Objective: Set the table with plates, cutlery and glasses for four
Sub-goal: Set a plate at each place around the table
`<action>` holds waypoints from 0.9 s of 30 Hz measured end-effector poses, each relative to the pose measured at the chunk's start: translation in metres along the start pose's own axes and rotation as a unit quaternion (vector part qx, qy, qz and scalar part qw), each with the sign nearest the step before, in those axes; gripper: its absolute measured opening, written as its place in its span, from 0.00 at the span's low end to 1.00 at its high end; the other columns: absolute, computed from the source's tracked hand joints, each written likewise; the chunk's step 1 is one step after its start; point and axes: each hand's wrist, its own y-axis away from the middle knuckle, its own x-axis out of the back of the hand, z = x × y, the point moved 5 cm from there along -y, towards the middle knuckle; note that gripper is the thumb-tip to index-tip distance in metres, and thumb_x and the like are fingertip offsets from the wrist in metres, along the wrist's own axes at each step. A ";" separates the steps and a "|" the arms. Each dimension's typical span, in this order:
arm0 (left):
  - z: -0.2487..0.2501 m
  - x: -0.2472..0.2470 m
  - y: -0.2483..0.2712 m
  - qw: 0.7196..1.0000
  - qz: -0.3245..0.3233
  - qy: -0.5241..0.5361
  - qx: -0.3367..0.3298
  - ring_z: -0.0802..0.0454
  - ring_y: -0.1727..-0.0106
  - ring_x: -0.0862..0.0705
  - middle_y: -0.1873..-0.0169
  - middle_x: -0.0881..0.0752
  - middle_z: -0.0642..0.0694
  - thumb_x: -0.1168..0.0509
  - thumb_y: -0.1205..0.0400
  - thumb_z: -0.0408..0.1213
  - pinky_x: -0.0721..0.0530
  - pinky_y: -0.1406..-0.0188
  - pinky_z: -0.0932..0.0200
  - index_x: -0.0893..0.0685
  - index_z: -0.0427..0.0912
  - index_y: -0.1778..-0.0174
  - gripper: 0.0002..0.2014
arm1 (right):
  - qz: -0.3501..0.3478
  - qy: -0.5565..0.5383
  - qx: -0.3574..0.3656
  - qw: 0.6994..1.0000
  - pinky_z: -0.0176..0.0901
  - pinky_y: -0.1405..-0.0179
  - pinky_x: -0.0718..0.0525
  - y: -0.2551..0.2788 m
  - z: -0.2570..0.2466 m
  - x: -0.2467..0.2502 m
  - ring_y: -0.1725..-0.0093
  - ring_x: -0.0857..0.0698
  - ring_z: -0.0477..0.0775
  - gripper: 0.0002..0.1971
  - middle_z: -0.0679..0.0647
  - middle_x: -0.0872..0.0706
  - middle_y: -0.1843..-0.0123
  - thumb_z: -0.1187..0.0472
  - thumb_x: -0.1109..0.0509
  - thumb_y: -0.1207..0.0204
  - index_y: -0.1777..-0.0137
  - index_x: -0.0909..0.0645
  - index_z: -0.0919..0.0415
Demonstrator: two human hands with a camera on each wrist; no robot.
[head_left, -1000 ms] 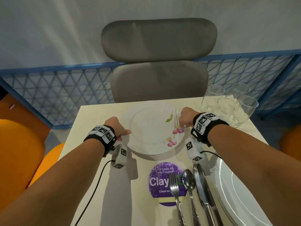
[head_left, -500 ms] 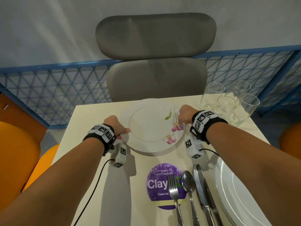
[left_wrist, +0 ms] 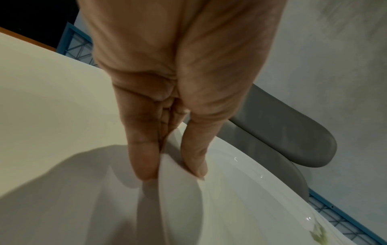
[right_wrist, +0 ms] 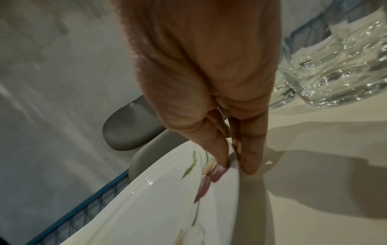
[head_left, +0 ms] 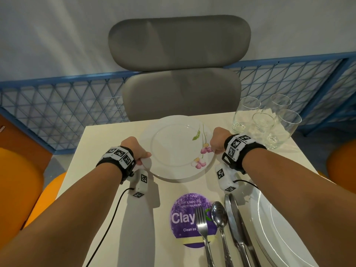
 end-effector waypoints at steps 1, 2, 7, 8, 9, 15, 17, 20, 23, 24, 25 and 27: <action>0.000 0.000 0.000 1.000 0.002 0.000 0.001 0.47 0.71 0.14 0.78 0.13 0.43 0.23 0.27 0.43 0.11 0.51 0.53 0.22 0.38 0.67 0.16 | -0.001 0.013 -0.001 1.000 0.40 0.63 0.22 0.001 -0.001 -0.001 0.66 0.21 0.52 0.15 0.53 0.25 0.70 0.68 0.28 0.26 0.70 0.30 0.62; 0.000 0.001 0.001 1.000 0.004 -0.001 0.002 0.48 0.73 0.15 0.82 0.15 0.45 0.23 0.27 0.43 0.11 0.52 0.53 0.22 0.38 0.68 0.16 | 0.003 0.028 -0.004 1.000 0.39 0.60 0.23 0.003 -0.002 -0.001 0.63 0.20 0.53 0.15 0.53 0.25 0.71 0.68 0.27 0.27 0.70 0.30 0.62; -0.001 0.000 0.001 1.000 -0.001 0.006 0.002 0.45 0.68 0.13 0.74 0.12 0.40 0.23 0.27 0.43 0.12 0.50 0.53 0.23 0.39 0.68 0.16 | 0.008 0.054 0.000 0.998 0.39 0.58 0.23 0.004 -0.005 -0.002 0.57 0.21 0.54 0.16 0.52 0.26 0.70 0.66 0.27 0.27 0.69 0.31 0.62; -0.002 0.000 0.001 1.000 -0.001 0.008 0.002 0.44 0.66 0.12 0.71 0.11 0.39 0.23 0.27 0.42 0.12 0.49 0.52 0.23 0.39 0.67 0.16 | 0.008 0.059 0.000 0.998 0.38 0.58 0.23 0.003 -0.005 -0.003 0.57 0.21 0.53 0.16 0.52 0.26 0.70 0.66 0.26 0.27 0.70 0.31 0.62; -0.003 0.000 0.001 1.000 -0.001 0.010 0.002 0.44 0.65 0.11 0.69 0.11 0.38 0.23 0.27 0.42 0.12 0.48 0.51 0.23 0.38 0.67 0.16 | 0.009 0.063 0.000 0.998 0.38 0.58 0.23 0.002 -0.005 -0.003 0.57 0.21 0.53 0.16 0.52 0.26 0.71 0.65 0.26 0.27 0.70 0.31 0.61; -0.008 0.003 0.000 1.000 0.001 0.019 0.008 0.42 0.59 0.08 0.65 0.08 0.36 0.22 0.28 0.42 0.11 0.48 0.48 0.19 0.36 0.61 0.15 | 0.006 0.072 0.006 0.997 0.38 0.59 0.23 0.001 -0.011 -0.006 0.58 0.21 0.54 0.17 0.52 0.26 0.70 0.64 0.25 0.27 0.69 0.31 0.62; -0.010 0.003 -0.001 1.000 0.001 0.021 0.011 0.42 0.59 0.08 0.66 0.09 0.36 0.22 0.28 0.42 0.11 0.49 0.47 0.18 0.35 0.60 0.15 | 0.003 0.078 0.008 0.997 0.38 0.59 0.23 0.001 -0.013 -0.007 0.58 0.20 0.54 0.16 0.52 0.26 0.70 0.65 0.25 0.28 0.70 0.31 0.62; -0.012 0.005 -0.001 1.000 0.001 0.019 0.012 0.42 0.59 0.08 0.66 0.09 0.36 0.22 0.27 0.42 0.11 0.49 0.48 0.19 0.35 0.60 0.15 | 0.005 0.077 0.010 0.997 0.38 0.59 0.24 0.000 -0.015 -0.008 0.58 0.21 0.54 0.17 0.52 0.26 0.70 0.64 0.25 0.28 0.70 0.31 0.62; -0.013 0.006 -0.002 1.000 0.004 0.010 0.012 0.42 0.60 0.09 0.67 0.09 0.37 0.23 0.26 0.43 0.11 0.50 0.49 0.19 0.35 0.61 0.15 | 0.007 0.074 0.012 0.997 0.38 0.59 0.24 0.000 -0.016 -0.008 0.58 0.21 0.54 0.18 0.52 0.26 0.70 0.64 0.25 0.28 0.69 0.32 0.62; -0.013 0.006 -0.002 1.000 0.003 0.009 0.011 0.42 0.60 0.09 0.67 0.09 0.37 0.23 0.26 0.43 0.11 0.50 0.49 0.19 0.35 0.62 0.15 | 0.007 0.075 0.013 0.997 0.38 0.59 0.24 -0.001 -0.016 -0.008 0.58 0.21 0.54 0.18 0.52 0.27 0.70 0.64 0.25 0.28 0.69 0.32 0.62; -0.013 0.006 -0.002 1.000 0.003 0.008 0.011 0.41 0.60 0.09 0.67 0.09 0.37 0.23 0.26 0.43 0.11 0.50 0.49 0.20 0.35 0.62 0.15 | 0.006 0.077 0.013 0.997 0.38 0.60 0.24 -0.001 -0.017 -0.009 0.59 0.21 0.54 0.18 0.52 0.26 0.70 0.64 0.25 0.28 0.69 0.32 0.62; -0.012 0.006 -0.003 1.000 0.003 0.009 0.012 0.42 0.62 0.09 0.67 0.09 0.37 0.23 0.26 0.42 0.11 0.50 0.48 0.20 0.35 0.61 0.15 | 0.004 0.083 0.013 0.996 0.39 0.63 0.24 0.000 -0.017 -0.009 0.61 0.21 0.53 0.17 0.52 0.26 0.70 0.64 0.25 0.27 0.70 0.32 0.61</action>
